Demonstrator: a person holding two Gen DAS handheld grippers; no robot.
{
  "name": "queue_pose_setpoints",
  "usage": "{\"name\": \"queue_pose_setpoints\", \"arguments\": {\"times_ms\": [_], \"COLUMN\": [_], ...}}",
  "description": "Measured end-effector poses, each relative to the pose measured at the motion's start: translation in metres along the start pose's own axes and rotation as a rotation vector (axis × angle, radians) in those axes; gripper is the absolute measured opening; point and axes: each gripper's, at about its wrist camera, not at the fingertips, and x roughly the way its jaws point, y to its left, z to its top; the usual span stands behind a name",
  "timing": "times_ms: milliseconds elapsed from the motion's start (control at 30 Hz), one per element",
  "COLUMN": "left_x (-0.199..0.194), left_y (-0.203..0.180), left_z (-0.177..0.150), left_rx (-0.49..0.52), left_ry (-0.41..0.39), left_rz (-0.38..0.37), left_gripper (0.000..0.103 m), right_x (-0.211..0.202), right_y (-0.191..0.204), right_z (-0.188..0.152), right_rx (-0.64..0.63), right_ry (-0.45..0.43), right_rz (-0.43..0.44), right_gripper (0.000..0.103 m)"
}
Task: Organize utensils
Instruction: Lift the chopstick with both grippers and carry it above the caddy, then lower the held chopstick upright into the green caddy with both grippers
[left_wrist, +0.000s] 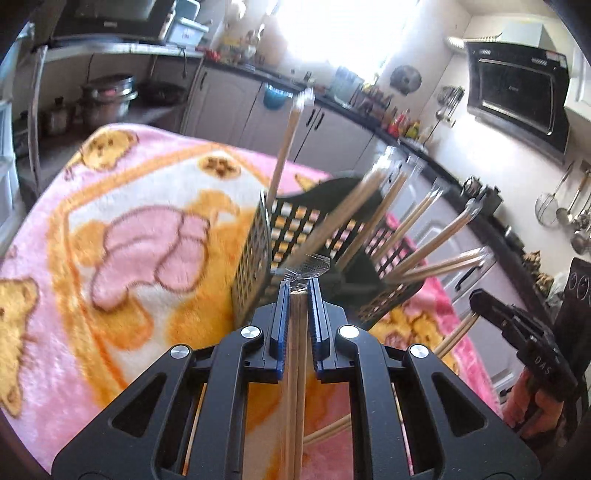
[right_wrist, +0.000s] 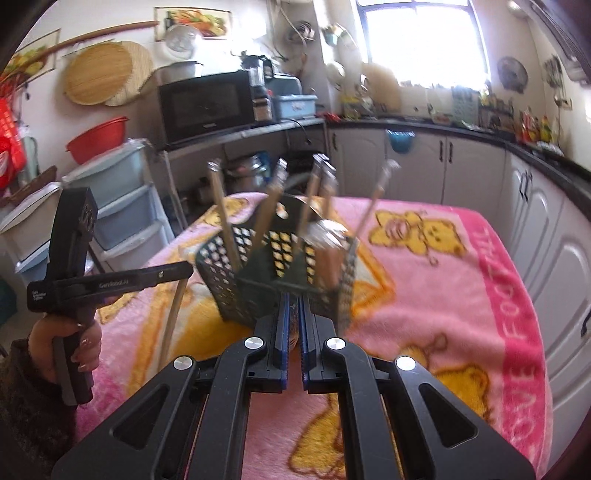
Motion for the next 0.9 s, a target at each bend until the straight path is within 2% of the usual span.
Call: {"name": "queue_pose_setpoints", "arguments": {"times_ms": [433, 900], "left_x": [-0.025, -0.050], "left_y": [-0.030, -0.057], "left_z": [0.022, 0.055], "left_rx": [0.046, 0.092], "left_ry": [-0.107, -0.217], "left_rz": [-0.033, -0.067], "left_gripper": [0.003, 0.003], "right_x": [-0.019, -0.039], "right_y": [0.039, 0.050], "right_z": [0.029, 0.060], "right_rx": [-0.099, -0.128], "right_ry": [-0.074, -0.170], "right_rz": [0.056, 0.064], "right_gripper": [0.004, 0.004]}}
